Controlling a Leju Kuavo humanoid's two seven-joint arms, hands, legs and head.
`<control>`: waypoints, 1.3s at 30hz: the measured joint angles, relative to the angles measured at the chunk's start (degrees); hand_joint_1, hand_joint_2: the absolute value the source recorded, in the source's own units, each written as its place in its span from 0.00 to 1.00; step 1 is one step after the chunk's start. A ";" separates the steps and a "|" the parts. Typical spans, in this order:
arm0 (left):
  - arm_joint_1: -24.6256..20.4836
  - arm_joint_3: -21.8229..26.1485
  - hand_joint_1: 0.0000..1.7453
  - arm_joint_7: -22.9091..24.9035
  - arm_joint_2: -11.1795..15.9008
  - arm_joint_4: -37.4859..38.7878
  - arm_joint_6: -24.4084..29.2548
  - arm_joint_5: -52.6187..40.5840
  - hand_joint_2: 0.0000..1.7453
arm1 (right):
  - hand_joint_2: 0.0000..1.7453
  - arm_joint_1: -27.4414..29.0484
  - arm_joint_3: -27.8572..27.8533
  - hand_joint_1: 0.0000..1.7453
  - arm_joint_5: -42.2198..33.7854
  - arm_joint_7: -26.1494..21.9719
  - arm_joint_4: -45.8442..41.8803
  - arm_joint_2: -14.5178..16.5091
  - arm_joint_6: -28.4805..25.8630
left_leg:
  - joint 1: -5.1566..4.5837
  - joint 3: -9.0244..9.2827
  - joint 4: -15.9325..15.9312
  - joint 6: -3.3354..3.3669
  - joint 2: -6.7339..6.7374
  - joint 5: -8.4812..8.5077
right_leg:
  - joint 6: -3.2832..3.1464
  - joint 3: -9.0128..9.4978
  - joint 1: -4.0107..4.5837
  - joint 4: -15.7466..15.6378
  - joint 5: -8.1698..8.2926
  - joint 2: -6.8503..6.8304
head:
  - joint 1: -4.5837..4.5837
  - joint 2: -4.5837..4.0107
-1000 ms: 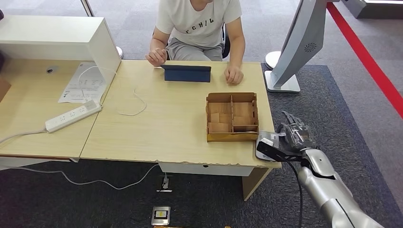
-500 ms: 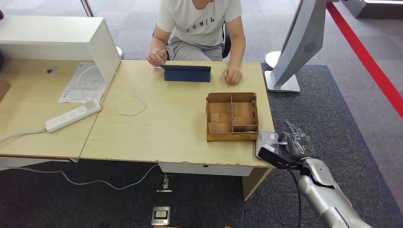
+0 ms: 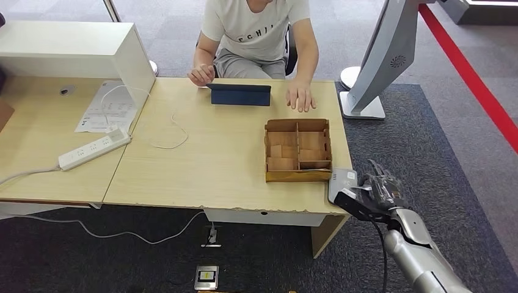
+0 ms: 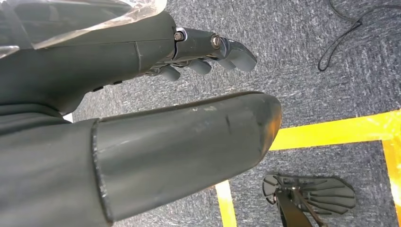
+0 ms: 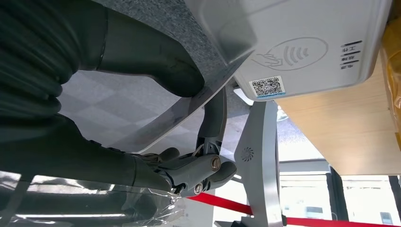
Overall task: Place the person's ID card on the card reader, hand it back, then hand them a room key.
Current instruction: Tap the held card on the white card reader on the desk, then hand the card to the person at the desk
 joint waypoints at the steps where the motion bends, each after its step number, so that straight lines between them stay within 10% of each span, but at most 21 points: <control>1: -0.01 -0.01 0.00 0.09 -0.02 0.00 0.07 0.06 0.00 | 1.00 0.04 0.00 1.00 -0.01 0.07 0.00 0.00 0.02 | 0.00 0.02 0.00 0.00 0.00 0.00 | 0.00 0.01 0.00 0.00 0.00 0.00 | 0.00 0.00; 39: -0.29 -1.26 0.00 -0.31 -0.62 0.00 0.11 1.31 0.00 | 1.00 4.94 1.57 1.00 -8.16 -0.02 -0.38 -2.81 -1.72 | -0.01 0.25 -0.02 -0.01 -0.03 -0.06 | 0.03 0.28 0.00 -0.02 -0.07 0.00 | -0.01 0.00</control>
